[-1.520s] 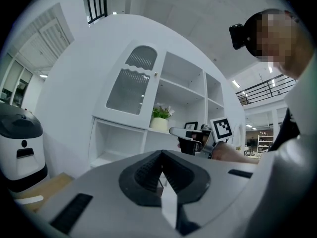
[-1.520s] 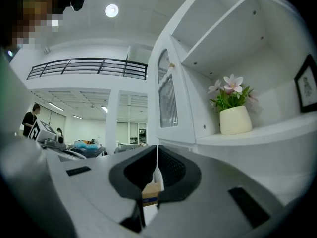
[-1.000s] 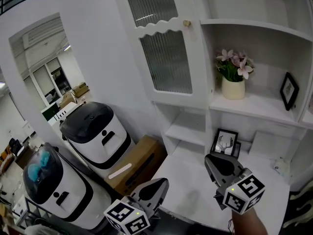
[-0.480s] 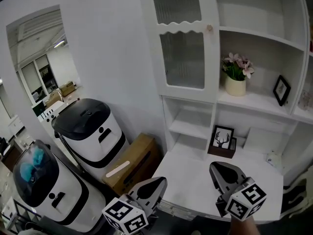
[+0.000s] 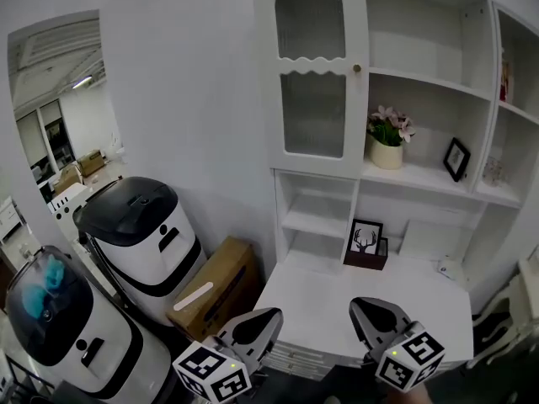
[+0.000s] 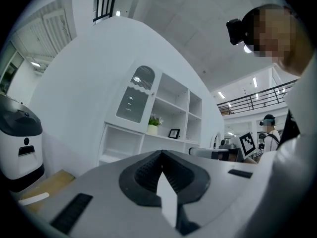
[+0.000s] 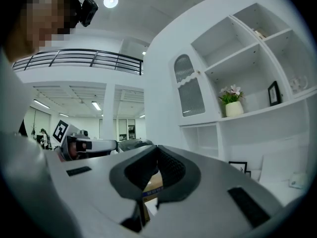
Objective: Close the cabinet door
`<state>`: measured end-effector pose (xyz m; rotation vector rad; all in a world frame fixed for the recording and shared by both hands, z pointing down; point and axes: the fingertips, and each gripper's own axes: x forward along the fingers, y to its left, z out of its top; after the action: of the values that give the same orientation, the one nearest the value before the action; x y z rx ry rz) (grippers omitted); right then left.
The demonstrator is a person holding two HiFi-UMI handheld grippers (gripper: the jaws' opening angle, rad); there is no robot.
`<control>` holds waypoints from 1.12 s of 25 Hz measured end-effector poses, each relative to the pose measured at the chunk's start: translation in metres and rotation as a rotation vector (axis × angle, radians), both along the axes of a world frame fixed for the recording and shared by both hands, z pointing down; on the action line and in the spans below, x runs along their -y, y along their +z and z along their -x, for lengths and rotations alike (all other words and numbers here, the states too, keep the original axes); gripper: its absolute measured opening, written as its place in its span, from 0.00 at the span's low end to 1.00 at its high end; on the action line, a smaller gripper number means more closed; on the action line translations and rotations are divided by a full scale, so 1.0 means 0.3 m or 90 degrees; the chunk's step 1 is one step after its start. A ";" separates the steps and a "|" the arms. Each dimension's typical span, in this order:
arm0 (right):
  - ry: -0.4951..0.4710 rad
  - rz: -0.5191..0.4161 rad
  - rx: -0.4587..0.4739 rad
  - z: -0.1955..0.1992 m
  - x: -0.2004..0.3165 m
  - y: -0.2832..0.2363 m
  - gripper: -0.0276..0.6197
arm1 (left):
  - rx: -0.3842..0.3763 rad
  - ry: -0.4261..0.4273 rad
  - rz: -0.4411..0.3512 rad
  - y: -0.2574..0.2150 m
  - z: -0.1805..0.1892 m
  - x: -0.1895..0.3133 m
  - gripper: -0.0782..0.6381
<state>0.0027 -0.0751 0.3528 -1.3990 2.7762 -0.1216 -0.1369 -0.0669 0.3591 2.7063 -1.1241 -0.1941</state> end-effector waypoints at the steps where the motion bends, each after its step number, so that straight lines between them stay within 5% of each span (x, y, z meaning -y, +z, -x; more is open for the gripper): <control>1: 0.002 0.001 0.000 0.008 -0.018 0.004 0.05 | -0.002 0.004 -0.001 0.001 0.006 -0.013 0.12; 28: 0.011 0.020 0.006 0.063 -0.214 0.069 0.05 | 0.037 0.011 0.002 0.056 0.085 -0.194 0.12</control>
<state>-0.0161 -0.0109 0.3734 -1.4246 2.7653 -0.1715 -0.1624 -0.0089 0.3758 2.7348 -1.1154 -0.1107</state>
